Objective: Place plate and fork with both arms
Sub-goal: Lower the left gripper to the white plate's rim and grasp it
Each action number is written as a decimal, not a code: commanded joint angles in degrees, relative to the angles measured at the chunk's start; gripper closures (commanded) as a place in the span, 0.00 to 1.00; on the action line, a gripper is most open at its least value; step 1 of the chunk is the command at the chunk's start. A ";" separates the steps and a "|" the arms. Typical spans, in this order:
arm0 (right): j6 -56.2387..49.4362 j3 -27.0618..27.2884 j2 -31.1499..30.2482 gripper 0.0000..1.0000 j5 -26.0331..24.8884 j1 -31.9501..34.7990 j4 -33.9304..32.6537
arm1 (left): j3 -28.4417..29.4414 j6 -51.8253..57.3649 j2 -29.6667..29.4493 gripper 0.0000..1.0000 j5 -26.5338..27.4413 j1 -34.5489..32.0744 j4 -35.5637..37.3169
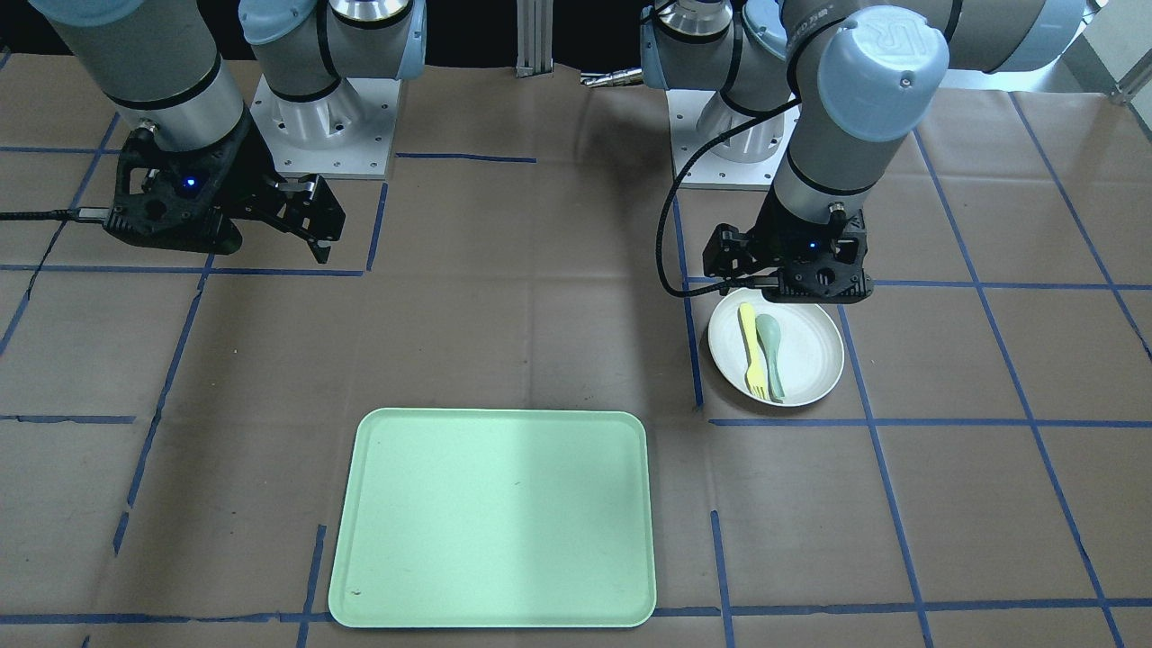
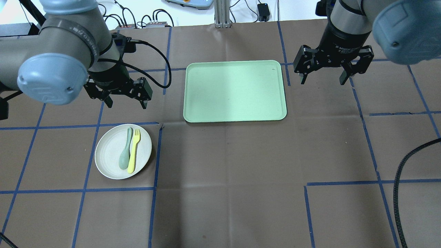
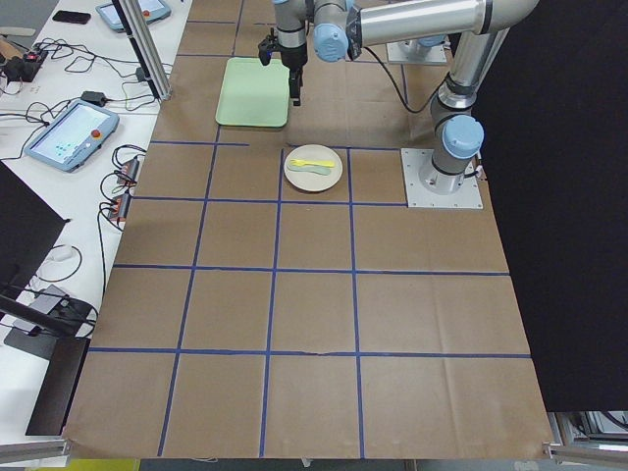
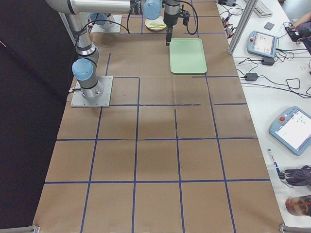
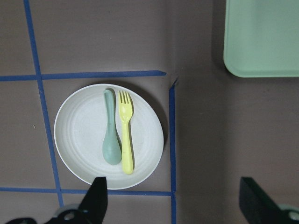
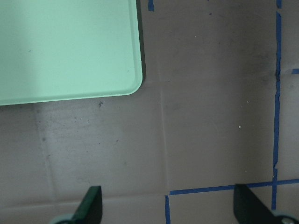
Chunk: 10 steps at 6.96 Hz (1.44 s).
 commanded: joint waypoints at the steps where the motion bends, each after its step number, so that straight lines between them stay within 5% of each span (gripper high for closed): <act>1: 0.00 0.07 0.00 0.00 0.01 0.00 0.08 | -8.31 12.41 2.19 0.00 -0.40 8.51 6.88; 4: -0.09 0.07 0.00 0.00 0.01 0.00 0.08 | -18.17 26.55 1.24 0.00 -5.56 18.36 18.04; 7: -0.70 0.07 0.00 0.00 -0.26 0.00 0.00 | -22.84 28.46 -2.27 0.00 -8.58 25.06 21.41; 10: -0.71 0.07 0.00 0.00 -0.17 0.00 0.00 | -23.47 29.60 -9.13 0.00 -12.44 27.44 32.83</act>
